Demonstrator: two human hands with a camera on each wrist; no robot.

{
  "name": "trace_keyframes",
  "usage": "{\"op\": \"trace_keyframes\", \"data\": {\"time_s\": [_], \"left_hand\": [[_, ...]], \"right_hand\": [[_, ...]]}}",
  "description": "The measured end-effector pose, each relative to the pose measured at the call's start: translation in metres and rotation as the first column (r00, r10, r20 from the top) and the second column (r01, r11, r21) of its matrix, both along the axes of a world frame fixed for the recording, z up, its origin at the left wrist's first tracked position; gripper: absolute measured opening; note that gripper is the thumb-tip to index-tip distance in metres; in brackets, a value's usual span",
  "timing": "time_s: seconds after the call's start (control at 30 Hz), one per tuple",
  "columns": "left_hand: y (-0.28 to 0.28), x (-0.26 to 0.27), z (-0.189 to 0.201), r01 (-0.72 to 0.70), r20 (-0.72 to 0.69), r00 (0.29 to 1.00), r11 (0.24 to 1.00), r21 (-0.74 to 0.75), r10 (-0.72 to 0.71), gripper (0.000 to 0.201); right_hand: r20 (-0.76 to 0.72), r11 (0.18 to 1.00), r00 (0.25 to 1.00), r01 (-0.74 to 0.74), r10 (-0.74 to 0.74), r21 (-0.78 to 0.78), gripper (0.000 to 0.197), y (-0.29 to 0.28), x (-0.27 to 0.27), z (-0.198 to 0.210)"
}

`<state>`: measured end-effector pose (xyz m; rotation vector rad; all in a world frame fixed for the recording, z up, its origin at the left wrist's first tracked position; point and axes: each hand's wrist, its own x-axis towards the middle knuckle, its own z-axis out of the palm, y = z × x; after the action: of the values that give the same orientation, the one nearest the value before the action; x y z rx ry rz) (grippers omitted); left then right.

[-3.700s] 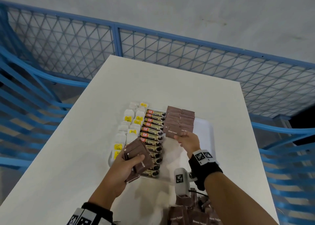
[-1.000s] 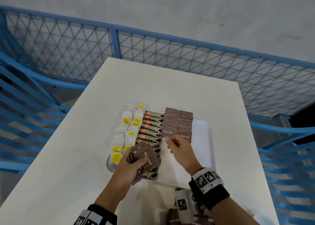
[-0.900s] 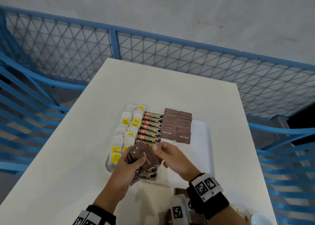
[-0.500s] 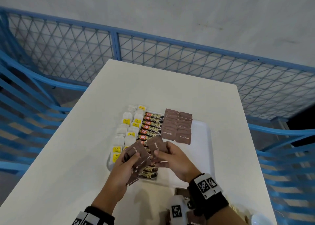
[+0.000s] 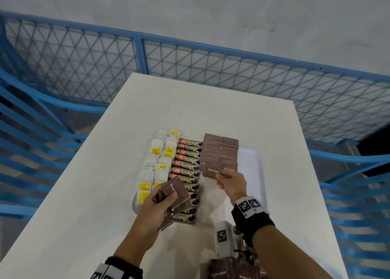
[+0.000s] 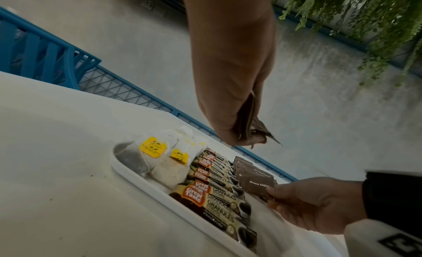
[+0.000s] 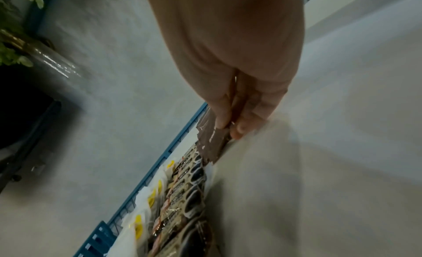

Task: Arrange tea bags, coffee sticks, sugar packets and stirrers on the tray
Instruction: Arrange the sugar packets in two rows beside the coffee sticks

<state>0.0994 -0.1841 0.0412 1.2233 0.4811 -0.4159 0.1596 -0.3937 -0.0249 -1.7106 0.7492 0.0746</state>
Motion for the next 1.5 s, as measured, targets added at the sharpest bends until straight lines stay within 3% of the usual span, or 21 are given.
{"op": "trace_keyframes", "data": {"time_s": [0.1,0.23,0.47,0.6,0.7,0.77,0.87,0.93,1.1,1.23,1.37,1.5], "left_hand": [[-0.001,0.001,0.0,-0.003,0.004,1.0,1.0,0.001,0.003,0.025],[-0.001,0.001,0.0,-0.004,0.005,1.0,1.0,0.003,0.004,0.026],[0.002,0.0,0.001,-0.008,0.022,1.0,1.0,0.014,0.008,0.026],[0.001,0.0,0.001,-0.017,0.026,1.0,1.0,0.016,0.016,0.025],[0.0,-0.001,0.002,-0.02,0.026,0.999,1.0,0.016,0.019,0.025],[-0.001,-0.001,0.004,-0.027,0.03,0.999,1.0,0.003,0.027,0.025],[-0.004,-0.002,0.008,-0.038,0.043,0.998,0.999,-0.011,0.039,0.021],[-0.005,-0.003,0.01,-0.045,0.06,0.997,0.999,0.014,0.044,0.018],[-0.008,-0.006,0.01,-0.046,0.042,0.998,0.999,-0.011,0.046,0.015],[-0.007,-0.008,0.008,-0.019,0.019,1.0,1.0,-0.006,0.019,0.023],[-0.004,-0.007,0.006,-0.02,0.011,1.0,1.0,0.001,0.02,0.026],[-0.004,-0.007,0.008,-0.035,0.002,0.999,0.999,-0.021,0.035,0.025]], "right_hand": [[-0.006,0.991,0.999,-0.032,0.031,-0.128,0.024,0.003,0.003,-0.005],[-0.029,0.968,0.999,-0.051,0.046,-0.248,0.014,0.009,0.008,-0.006],[-0.021,0.958,1.0,-0.009,0.003,-0.286,0.016,0.008,0.006,-0.002],[0.035,0.954,0.997,-0.054,0.067,-0.296,0.014,0.014,-0.002,0.012],[0.067,0.944,0.965,-0.23,0.252,-0.237,0.016,0.028,-0.015,0.035],[0.092,0.918,0.915,-0.384,0.393,-0.097,0.023,0.037,-0.029,0.054],[0.144,0.81,0.829,-0.559,0.54,0.178,0.023,0.046,-0.048,0.071],[0.165,0.774,0.801,-0.598,0.575,0.208,0.015,0.048,-0.056,0.073],[0.166,0.832,0.845,-0.531,0.508,0.161,0.014,0.049,-0.062,0.071],[0.12,0.873,0.923,-0.385,0.366,0.3,0.012,0.044,-0.061,0.074],[0.139,0.839,0.973,-0.228,0.182,0.494,0.014,0.032,-0.06,0.072],[0.144,0.836,0.989,-0.1,0.025,0.54,0.016,0.011,-0.055,0.057]]}}
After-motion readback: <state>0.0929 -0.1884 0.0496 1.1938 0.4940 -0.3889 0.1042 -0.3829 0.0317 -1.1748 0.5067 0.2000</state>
